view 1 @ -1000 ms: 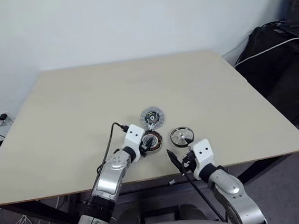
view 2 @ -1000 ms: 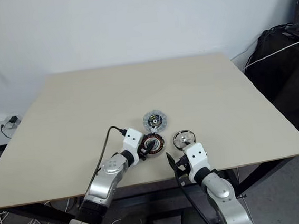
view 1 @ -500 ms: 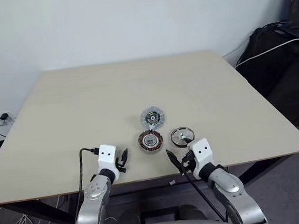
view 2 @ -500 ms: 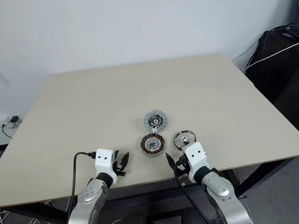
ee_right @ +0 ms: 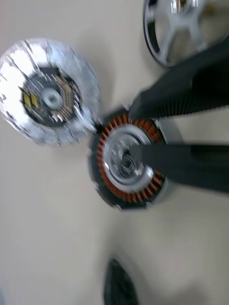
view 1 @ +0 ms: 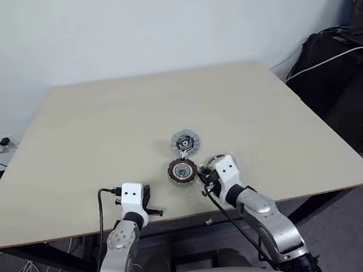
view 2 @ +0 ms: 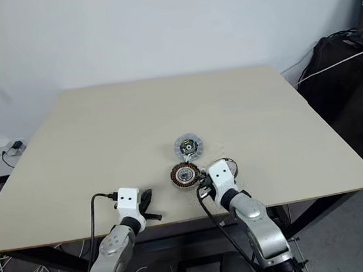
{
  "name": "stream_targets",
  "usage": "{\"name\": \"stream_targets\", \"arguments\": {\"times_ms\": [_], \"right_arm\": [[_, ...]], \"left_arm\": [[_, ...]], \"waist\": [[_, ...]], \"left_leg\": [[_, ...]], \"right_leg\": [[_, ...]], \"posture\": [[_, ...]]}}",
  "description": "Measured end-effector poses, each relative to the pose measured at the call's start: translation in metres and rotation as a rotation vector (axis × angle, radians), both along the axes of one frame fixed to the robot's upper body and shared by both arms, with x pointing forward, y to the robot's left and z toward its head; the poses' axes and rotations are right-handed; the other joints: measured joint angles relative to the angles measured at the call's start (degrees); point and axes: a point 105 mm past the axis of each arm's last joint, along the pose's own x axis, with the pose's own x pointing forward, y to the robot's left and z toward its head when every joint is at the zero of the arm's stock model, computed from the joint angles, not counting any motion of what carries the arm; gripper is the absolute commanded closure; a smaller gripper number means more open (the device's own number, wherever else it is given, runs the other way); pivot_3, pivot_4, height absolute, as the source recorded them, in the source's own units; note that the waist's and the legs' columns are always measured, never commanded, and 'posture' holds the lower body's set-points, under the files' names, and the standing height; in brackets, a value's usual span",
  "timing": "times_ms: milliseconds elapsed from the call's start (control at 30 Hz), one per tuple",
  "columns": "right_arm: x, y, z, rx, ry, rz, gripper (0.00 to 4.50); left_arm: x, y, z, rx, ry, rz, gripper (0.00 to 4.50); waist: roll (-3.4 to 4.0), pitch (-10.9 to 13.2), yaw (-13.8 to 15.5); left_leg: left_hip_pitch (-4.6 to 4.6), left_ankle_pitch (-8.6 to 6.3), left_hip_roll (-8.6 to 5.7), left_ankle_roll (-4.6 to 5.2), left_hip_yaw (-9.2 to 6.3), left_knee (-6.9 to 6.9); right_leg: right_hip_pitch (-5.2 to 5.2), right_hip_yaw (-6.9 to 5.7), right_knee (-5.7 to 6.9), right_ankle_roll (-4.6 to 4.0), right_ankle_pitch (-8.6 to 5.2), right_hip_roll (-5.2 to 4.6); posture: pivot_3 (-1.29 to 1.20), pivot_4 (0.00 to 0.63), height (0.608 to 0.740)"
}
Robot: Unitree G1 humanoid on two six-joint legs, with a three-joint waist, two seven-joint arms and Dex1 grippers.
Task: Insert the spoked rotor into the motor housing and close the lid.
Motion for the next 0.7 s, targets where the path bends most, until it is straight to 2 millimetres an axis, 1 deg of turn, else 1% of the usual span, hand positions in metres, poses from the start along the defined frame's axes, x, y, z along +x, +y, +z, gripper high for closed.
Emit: {"name": "stream_targets", "arguments": {"times_ms": [100,267,367,567,700], "right_arm": [[0.002,0.007,-0.004,-0.008,0.046,0.034,4.45],[0.007,0.016,-0.010,-0.040,0.136,0.066,4.45],[0.008,0.022,-0.014,-0.045,0.193,0.078,4.45],[0.012,0.037,-0.009,-0.016,0.255,0.109,4.45],[0.012,0.040,-0.009,-0.016,0.275,0.123,4.45]], "left_arm": [[0.001,0.002,0.002,0.004,-0.015,0.015,4.50],[0.004,0.012,0.007,0.019,-0.054,0.081,4.50],[0.003,0.014,0.005,0.037,-0.051,0.092,4.50],[0.001,0.013,0.001,0.042,-0.040,0.096,4.50],[0.001,0.013,0.001,0.042,-0.040,0.097,4.50]], "waist": [[0.00,0.0,0.0],[0.00,0.0,0.0],[0.01,0.0,0.0],[0.01,0.0,-0.1],[0.02,0.0,-0.2]], "left_leg": [[-0.01,0.00,0.00,0.00,0.00,0.00],[0.00,0.00,0.00,0.00,0.00,0.00],[-0.01,0.00,-0.02,0.00,0.00,0.00],[-0.01,0.00,-0.02,0.00,-0.01,0.00],[-0.02,0.00,-0.02,0.00,-0.01,-0.01]], "right_leg": [[-0.01,0.00,0.00,0.00,0.00,0.00],[-0.02,0.00,0.00,-0.01,0.01,0.00],[-0.02,0.00,0.00,-0.01,0.01,0.00],[-0.03,-0.01,0.01,-0.01,0.01,0.00],[-0.05,-0.02,0.01,-0.01,0.01,0.00]], "posture": [[0.00,0.000,0.740],[0.00,0.000,0.740],[0.00,0.000,0.740],[0.00,0.000,0.740],[0.00,0.000,0.740]]}}
